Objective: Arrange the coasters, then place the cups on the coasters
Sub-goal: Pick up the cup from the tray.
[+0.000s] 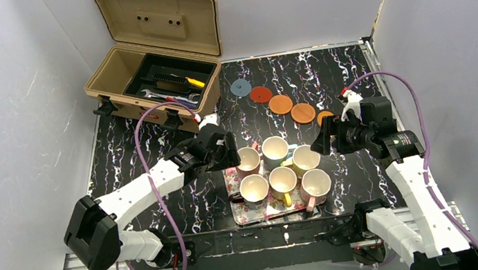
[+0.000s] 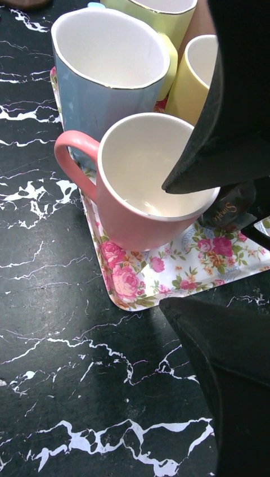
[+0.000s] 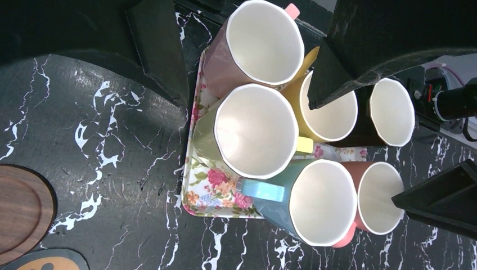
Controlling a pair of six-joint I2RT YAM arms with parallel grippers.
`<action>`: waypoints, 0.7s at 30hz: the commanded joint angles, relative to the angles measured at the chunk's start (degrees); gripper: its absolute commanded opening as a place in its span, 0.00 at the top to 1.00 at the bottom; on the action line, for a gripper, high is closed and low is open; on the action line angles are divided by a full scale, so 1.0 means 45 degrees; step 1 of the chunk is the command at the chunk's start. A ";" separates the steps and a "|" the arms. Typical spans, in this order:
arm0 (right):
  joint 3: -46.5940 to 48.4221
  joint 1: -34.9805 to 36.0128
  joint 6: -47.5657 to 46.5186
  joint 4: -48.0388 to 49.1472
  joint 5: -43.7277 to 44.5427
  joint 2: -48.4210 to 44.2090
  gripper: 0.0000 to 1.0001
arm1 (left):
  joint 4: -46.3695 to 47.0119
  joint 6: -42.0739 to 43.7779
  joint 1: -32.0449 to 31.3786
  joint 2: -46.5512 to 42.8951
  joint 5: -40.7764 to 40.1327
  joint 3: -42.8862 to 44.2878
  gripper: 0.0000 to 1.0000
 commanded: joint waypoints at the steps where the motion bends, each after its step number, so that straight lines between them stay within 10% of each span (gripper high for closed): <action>1: -0.0159 0.0047 -0.0073 0.0207 -0.0153 -0.0093 0.14 | 0.0054 0.0190 -0.0056 -0.0080 0.0038 0.0060 0.37; 16: -0.0183 0.0055 -0.0005 0.0257 0.0023 -0.0140 0.14 | 0.0139 0.0434 -0.0226 0.1449 0.1112 0.0477 0.58; 21: -0.0183 0.0053 0.0000 0.0252 0.0047 -0.0131 0.14 | -0.0406 0.0638 -0.0227 0.1315 0.0305 0.0783 0.78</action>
